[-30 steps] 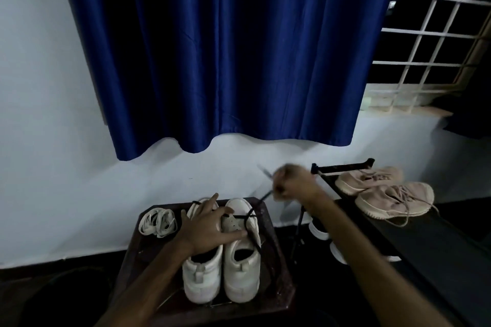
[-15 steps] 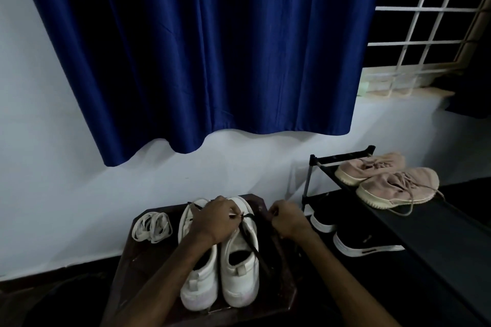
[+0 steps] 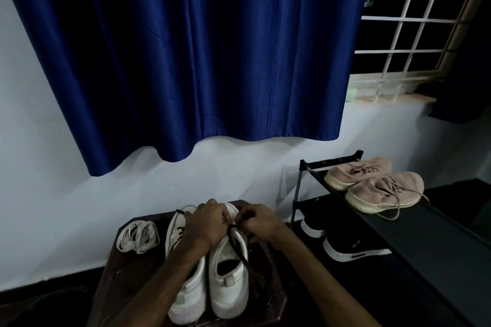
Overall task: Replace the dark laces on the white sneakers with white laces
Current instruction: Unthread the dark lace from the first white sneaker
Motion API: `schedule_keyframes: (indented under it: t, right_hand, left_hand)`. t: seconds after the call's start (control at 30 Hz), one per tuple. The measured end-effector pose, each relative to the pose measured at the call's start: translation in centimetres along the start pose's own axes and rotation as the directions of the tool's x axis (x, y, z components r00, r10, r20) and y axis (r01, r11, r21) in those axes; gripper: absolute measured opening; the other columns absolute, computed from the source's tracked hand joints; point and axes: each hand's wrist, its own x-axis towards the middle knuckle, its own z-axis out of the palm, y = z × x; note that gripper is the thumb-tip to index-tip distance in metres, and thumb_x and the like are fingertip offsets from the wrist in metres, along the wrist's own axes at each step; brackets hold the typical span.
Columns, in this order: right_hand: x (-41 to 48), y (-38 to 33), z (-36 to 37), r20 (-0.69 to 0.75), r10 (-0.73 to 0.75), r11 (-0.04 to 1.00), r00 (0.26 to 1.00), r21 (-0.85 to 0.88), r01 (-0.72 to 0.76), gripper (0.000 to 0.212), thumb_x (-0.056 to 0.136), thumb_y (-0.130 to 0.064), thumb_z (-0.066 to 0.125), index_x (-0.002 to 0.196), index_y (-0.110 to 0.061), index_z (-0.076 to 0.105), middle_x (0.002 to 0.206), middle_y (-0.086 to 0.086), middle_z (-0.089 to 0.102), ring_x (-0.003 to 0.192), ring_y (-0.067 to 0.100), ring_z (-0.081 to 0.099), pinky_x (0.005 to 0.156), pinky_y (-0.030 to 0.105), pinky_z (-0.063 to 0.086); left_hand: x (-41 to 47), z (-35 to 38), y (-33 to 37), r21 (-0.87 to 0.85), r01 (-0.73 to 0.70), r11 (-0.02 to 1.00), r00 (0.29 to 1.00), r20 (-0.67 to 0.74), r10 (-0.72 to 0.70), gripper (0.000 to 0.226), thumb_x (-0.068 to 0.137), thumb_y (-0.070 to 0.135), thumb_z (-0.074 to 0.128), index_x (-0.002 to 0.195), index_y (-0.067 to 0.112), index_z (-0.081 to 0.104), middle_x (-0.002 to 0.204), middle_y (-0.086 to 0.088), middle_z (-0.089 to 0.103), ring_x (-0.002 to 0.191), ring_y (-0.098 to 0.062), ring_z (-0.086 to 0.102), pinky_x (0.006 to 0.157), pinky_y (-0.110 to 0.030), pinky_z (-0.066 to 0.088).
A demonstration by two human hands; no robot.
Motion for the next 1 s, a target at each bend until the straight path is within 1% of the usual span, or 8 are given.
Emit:
schedule_keyframes:
  t: [0.13, 0.27, 0.5, 0.7, 0.8, 0.87, 0.93, 1.0]
  right_hand:
    - [-0.2, 1.6, 0.1, 0.013, -0.190, 0.981, 0.982, -0.047, 0.190, 0.028, 0.079, -0.009, 0.071, 0.072, -0.034, 0.063, 0.074, -0.008, 0.065, 0.069, 0.010, 0.063, 0.067, 0.031, 0.056]
    - [-0.6, 3.3, -0.2, -0.022, -0.227, 0.973, 0.974, -0.033, 0.227, 0.029, 0.086, 0.010, 0.059, 0.075, -0.017, 0.057, 0.070, -0.004, 0.059, 0.067, 0.009, 0.056, 0.064, 0.022, 0.051]
    - [-1.1, 2.8, 0.7, -0.068, -0.431, 0.902, 0.900, -0.033, 0.430, 0.023, 0.081, -0.001, 0.070, 0.087, -0.023, 0.071, 0.094, -0.003, 0.066, 0.092, 0.001, 0.061, 0.083, 0.014, 0.043]
    - [-0.3, 2.7, 1.0, -0.091, -0.465, 0.878, 0.881, -0.170, 0.447, 0.018, 0.086, 0.000, 0.061, 0.084, -0.018, 0.065, 0.083, -0.011, 0.062, 0.080, -0.002, 0.056, 0.075, 0.015, 0.042]
    - [-1.6, 3.2, 0.1, -0.208, -0.484, 0.875, 0.850, -0.143, 0.463, 0.017, 0.097, 0.002, 0.049, 0.087, -0.010, 0.056, 0.073, -0.002, 0.058, 0.060, 0.004, 0.048, 0.059, 0.018, 0.040]
    - [-2.1, 4.1, -0.8, -0.109, -0.450, 0.892, 0.886, -0.094, 0.441, 0.016, 0.097, 0.002, 0.048, 0.088, -0.009, 0.056, 0.073, 0.003, 0.055, 0.059, 0.004, 0.047, 0.057, 0.015, 0.039]
    - [-2.0, 4.7, -1.1, 0.099, -0.366, 0.926, 0.925, -0.062, 0.373, 0.021, 0.092, 0.003, 0.056, 0.085, -0.016, 0.062, 0.075, -0.007, 0.060, 0.069, -0.001, 0.054, 0.069, 0.014, 0.043]
    - [-1.6, 4.7, -1.3, 0.136, -0.293, 0.941, 0.946, -0.136, 0.310, 0.024, 0.087, 0.002, 0.064, 0.081, -0.021, 0.067, 0.077, -0.010, 0.067, 0.074, -0.003, 0.059, 0.076, 0.017, 0.047]
  left_hand:
    - [0.0, 0.2, -0.5, -0.082, -0.028, 0.996, 0.999, -0.020, 0.026, 0.005, 0.082, 0.043, 0.062, 0.083, 0.039, 0.063, 0.103, 0.009, 0.056, 0.108, -0.017, 0.058, 0.095, -0.046, 0.045]
    - [-0.2, 0.2, -0.2, -0.074, -0.009, 0.997, 0.999, -0.052, 0.005, 0.008, 0.085, 0.038, 0.061, 0.078, 0.036, 0.064, 0.103, 0.009, 0.057, 0.109, -0.016, 0.057, 0.096, -0.045, 0.044]
    - [0.1, 0.3, -0.6, -0.113, -0.002, 0.994, 1.000, -0.032, -0.001, 0.010, 0.086, 0.038, 0.062, 0.087, 0.032, 0.069, 0.111, 0.003, 0.057, 0.112, -0.021, 0.055, 0.095, -0.041, 0.044]
    - [0.1, 0.3, -0.4, -0.068, 0.003, 0.998, 1.000, -0.026, -0.005, 0.013, 0.088, 0.033, 0.058, 0.092, 0.031, 0.070, 0.118, 0.003, 0.055, 0.116, -0.022, 0.053, 0.096, -0.041, 0.044]
    - [0.0, 0.3, -0.1, -0.010, 0.006, 1.000, 1.000, -0.023, -0.006, 0.015, 0.090, 0.037, 0.057, 0.092, 0.029, 0.069, 0.118, 0.004, 0.054, 0.116, -0.022, 0.052, 0.097, -0.043, 0.043]
    - [0.0, 0.3, -0.1, 0.004, 0.006, 1.000, 1.000, -0.013, -0.006, 0.013, 0.090, 0.035, 0.055, 0.084, 0.030, 0.066, 0.118, 0.006, 0.053, 0.115, -0.021, 0.052, 0.098, -0.046, 0.041]
    - [-0.1, 0.3, 0.0, 0.034, -0.001, 0.999, 1.000, -0.008, 0.001, 0.015, 0.091, 0.033, 0.052, 0.086, 0.029, 0.066, 0.118, 0.006, 0.052, 0.114, -0.022, 0.052, 0.100, -0.047, 0.039]
    - [0.0, 0.3, 0.1, 0.116, -0.019, 0.993, 1.000, -0.006, 0.020, 0.019, 0.093, 0.030, 0.048, 0.095, 0.027, 0.066, 0.118, 0.004, 0.053, 0.112, -0.024, 0.055, 0.101, -0.047, 0.037]
